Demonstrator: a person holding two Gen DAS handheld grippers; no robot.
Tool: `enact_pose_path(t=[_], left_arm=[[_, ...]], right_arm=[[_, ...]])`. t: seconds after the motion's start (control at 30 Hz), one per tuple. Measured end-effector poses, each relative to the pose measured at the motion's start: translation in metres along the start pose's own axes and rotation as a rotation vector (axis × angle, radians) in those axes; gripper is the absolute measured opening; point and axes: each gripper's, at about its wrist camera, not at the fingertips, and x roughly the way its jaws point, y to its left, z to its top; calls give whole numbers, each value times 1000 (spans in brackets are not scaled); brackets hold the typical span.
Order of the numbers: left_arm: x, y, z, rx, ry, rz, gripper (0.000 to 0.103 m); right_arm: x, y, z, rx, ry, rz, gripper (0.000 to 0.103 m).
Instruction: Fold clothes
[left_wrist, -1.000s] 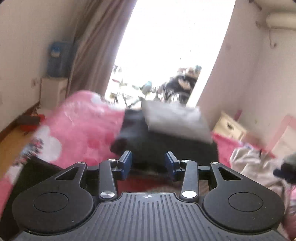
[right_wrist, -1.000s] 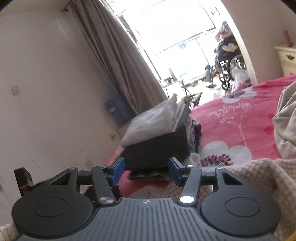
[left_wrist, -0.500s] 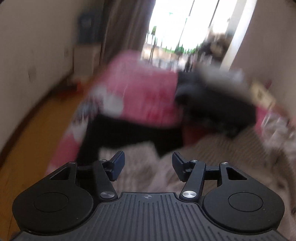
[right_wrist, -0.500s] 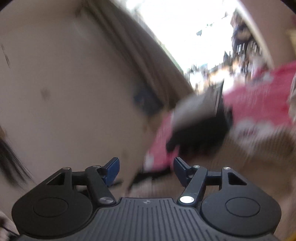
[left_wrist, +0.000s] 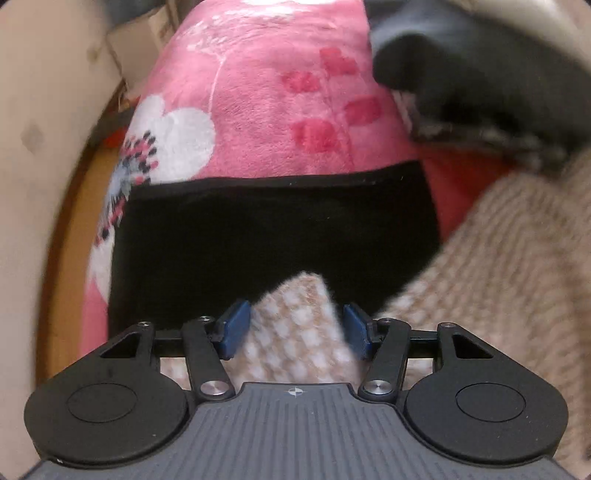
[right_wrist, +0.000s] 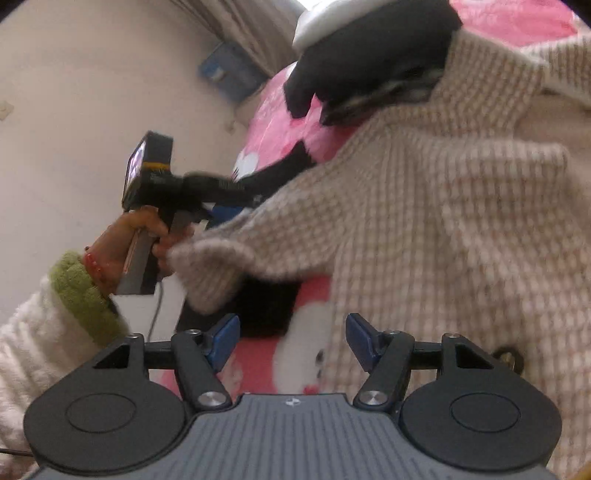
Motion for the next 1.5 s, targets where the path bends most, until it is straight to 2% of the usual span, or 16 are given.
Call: enact_pose_path(t=[0.1, 0.2, 0.33, 0.43, 0.53, 0.63, 0.7, 0.8, 0.87, 0.93, 1.0, 1.07, 1.2, 1.3, 1.4, 1.5], left_arm=[[-5, 6, -7, -13, -34, 0, 37], [-14, 20, -13, -67, -55, -21, 20], [-40, 52, -27, -237, -108, -79, 16], [-75, 83, -54, -394, -234, -116, 15], [-123, 109, -86, -533, -405, -132, 15], [-167, 119, -91, -551, -546, -163, 15], [-195, 122, -82, -556, -618, -210, 14], [-241, 127, -72, -559, -769, -250, 14], [-263, 132, -73, -561, -863, -230, 14], [-267, 141, -82, -568, -901, -185, 14], [-256, 154, -98, -597, -885, -130, 14], [-227, 173, -124, -656, -796, -53, 14], [-128, 216, -182, -764, -506, 49, 15], [-73, 246, -225, -900, -328, 114, 14], [-76, 259, -249, -991, -348, 155, 15], [-97, 262, -237, -942, -426, 192, 18]], right_arm=[[9, 27, 7, -175, -97, 8, 67], [37, 65, 10, -448, -113, 24, 67], [80, 112, 9, -845, -65, 54, 69], [101, 134, 1, -1043, -44, 62, 75], [114, 143, -14, -1098, 7, 75, 76], [122, 144, -38, -1132, -32, 7, 70], [126, 147, -45, -1119, -108, -88, 9], [116, 153, -35, -992, -242, -110, 9], [108, 162, -22, -904, -322, -84, 10], [110, 172, -12, -851, -367, -62, 10], [124, 178, -8, -805, -380, -49, 11], [149, 173, -12, -743, -331, -26, 15], [208, 147, -32, -664, -70, -5, 33], [208, 130, -41, -630, -31, 16, 41], [179, 120, -40, -565, -36, 90, 51], [131, 99, -34, -440, -65, 147, 53]])
